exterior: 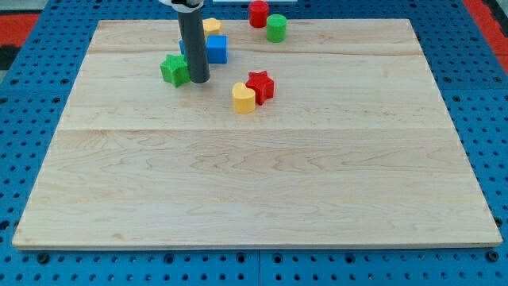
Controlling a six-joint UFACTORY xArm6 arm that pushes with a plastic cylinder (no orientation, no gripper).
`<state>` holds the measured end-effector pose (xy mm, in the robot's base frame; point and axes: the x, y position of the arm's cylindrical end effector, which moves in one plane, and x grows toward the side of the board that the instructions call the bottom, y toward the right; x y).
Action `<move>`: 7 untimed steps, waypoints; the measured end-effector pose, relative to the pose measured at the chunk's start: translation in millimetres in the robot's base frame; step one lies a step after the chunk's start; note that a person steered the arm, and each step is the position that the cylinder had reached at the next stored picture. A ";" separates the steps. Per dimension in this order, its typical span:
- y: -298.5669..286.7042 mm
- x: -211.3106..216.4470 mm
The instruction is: Move your arm closer to the red star
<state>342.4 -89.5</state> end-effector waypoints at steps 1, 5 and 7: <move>0.0 12.8; 21.0 23.4; 20.9 23.4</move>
<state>365.9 -68.7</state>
